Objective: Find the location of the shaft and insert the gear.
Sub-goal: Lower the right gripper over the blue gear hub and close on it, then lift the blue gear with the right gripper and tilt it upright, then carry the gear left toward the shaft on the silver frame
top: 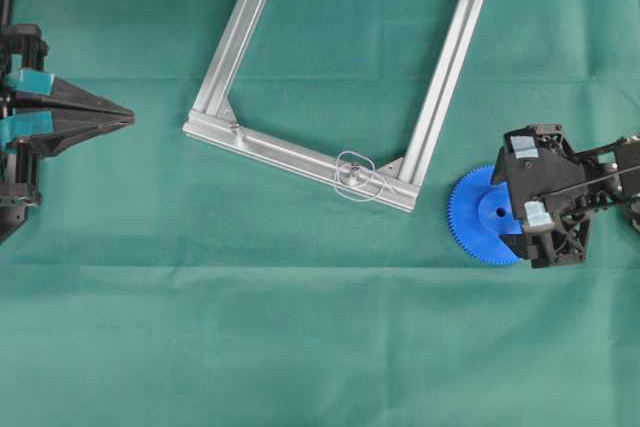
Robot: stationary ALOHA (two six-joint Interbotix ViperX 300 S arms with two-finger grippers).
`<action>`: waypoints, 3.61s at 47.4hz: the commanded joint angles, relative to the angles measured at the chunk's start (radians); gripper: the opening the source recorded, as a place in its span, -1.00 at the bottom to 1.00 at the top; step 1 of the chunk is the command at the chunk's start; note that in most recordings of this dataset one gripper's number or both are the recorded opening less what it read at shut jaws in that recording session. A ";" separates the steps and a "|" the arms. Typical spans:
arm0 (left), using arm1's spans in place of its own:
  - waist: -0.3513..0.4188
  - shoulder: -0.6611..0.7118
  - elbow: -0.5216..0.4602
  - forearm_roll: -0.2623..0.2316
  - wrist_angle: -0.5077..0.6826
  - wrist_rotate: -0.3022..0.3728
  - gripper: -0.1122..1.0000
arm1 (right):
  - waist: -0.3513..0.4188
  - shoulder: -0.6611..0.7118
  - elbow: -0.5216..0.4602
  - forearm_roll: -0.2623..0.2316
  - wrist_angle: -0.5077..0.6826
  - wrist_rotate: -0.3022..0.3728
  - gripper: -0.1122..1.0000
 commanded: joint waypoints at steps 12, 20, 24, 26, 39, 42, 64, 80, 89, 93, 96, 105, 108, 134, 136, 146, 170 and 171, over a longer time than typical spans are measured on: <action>0.005 0.011 -0.012 -0.002 -0.005 0.000 -0.77 | -0.002 0.000 0.002 0.003 -0.012 0.000 0.84; 0.005 0.011 -0.012 -0.002 -0.005 0.000 -0.77 | -0.003 0.020 0.006 0.006 -0.012 0.000 0.84; 0.005 0.009 -0.012 -0.002 -0.005 -0.002 -0.77 | -0.003 0.031 0.006 0.008 -0.012 0.002 0.84; 0.005 0.009 -0.012 -0.003 -0.005 0.000 -0.77 | -0.003 0.035 0.006 0.009 -0.012 0.002 0.84; 0.005 0.009 -0.012 -0.002 -0.005 0.000 -0.77 | -0.003 0.040 0.006 0.006 -0.011 0.040 0.83; 0.005 0.009 -0.012 -0.002 -0.003 0.000 -0.77 | -0.003 0.040 0.005 0.005 -0.011 0.046 0.81; 0.005 0.009 -0.012 -0.002 0.006 0.000 -0.77 | -0.003 0.041 0.000 0.002 0.014 0.044 0.45; 0.012 0.005 -0.014 -0.002 0.018 -0.005 -0.77 | -0.003 -0.006 -0.043 0.005 0.075 0.048 0.45; 0.012 0.003 -0.014 -0.003 0.020 -0.005 -0.77 | -0.003 -0.081 -0.106 0.003 0.192 0.048 0.45; 0.012 0.003 -0.014 -0.003 0.020 -0.005 -0.77 | -0.003 -0.109 -0.129 0.003 0.221 0.048 0.45; 0.011 0.003 -0.014 -0.003 0.020 -0.005 -0.77 | -0.003 -0.127 -0.149 0.003 0.244 0.048 0.45; 0.012 0.005 -0.014 -0.003 0.020 -0.011 -0.77 | -0.003 -0.173 -0.212 0.003 0.308 0.049 0.45; 0.012 0.008 -0.012 -0.003 0.020 -0.015 -0.77 | -0.002 -0.179 -0.229 0.003 0.319 0.049 0.45; 0.012 0.020 -0.012 -0.006 0.020 -0.017 -0.77 | -0.005 -0.009 -0.399 -0.018 0.293 0.048 0.45; 0.011 0.020 -0.012 -0.006 0.020 -0.017 -0.77 | -0.008 0.009 -0.417 -0.020 0.295 0.048 0.45; 0.012 0.021 -0.012 -0.006 0.021 -0.017 -0.77 | -0.032 0.095 -0.514 -0.025 0.296 0.048 0.45; 0.011 0.020 -0.012 -0.006 0.040 -0.015 -0.77 | -0.104 0.249 -0.699 -0.025 0.331 0.044 0.45; 0.011 0.020 -0.012 -0.006 0.041 -0.015 -0.77 | -0.106 0.252 -0.703 -0.026 0.333 0.044 0.45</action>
